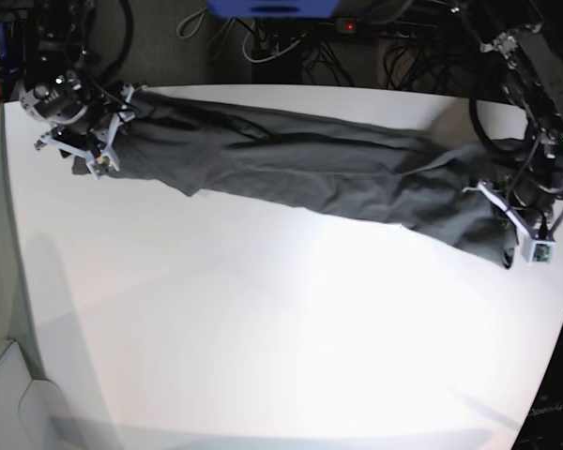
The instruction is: Layout the t-shirt on the table in an organized manner, then fold the t-shirt properly
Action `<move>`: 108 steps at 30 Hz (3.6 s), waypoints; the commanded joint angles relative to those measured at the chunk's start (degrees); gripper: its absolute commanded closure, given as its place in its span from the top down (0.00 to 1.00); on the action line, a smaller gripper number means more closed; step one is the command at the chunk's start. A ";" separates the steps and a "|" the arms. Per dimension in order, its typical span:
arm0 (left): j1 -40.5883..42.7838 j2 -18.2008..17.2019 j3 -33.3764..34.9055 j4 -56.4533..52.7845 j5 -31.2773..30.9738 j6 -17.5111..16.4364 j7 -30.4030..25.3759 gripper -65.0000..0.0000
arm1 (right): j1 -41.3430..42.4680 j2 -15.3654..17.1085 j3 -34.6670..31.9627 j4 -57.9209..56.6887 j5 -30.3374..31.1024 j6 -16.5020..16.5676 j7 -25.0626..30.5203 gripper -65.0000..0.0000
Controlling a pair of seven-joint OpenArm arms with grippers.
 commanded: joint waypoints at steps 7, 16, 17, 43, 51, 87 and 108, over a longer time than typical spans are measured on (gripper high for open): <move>3.66 1.87 12.00 1.45 0.12 11.37 -3.99 0.01 | 0.39 0.44 0.13 0.80 0.30 -0.23 0.76 0.54; 4.53 7.32 34.77 1.36 0.03 28.08 -6.18 0.01 | 0.39 0.44 0.13 0.80 0.30 -0.23 0.85 0.54; 4.53 7.59 36.44 1.36 0.03 28.87 -6.18 0.01 | 0.39 0.52 0.13 0.80 0.30 -0.23 0.85 0.54; 1.46 13.04 46.29 -12.97 -0.50 36.52 -10.93 0.01 | 0.48 0.52 0.13 0.80 0.30 -0.23 0.85 0.54; 1.72 13.04 47.87 -12.61 -0.59 36.52 -10.93 0.02 | 0.48 0.52 0.13 0.80 0.30 -0.23 0.85 0.54; 4.10 0.91 28.00 -11.30 -14.30 36.08 -11.20 0.67 | 7.86 0.17 9.36 5.55 0.48 -0.23 -9.62 0.54; 6.91 0.73 28.00 -11.56 -14.04 36.08 -14.80 0.67 | 10.77 -5.28 10.32 -1.92 0.57 -0.23 -10.93 0.55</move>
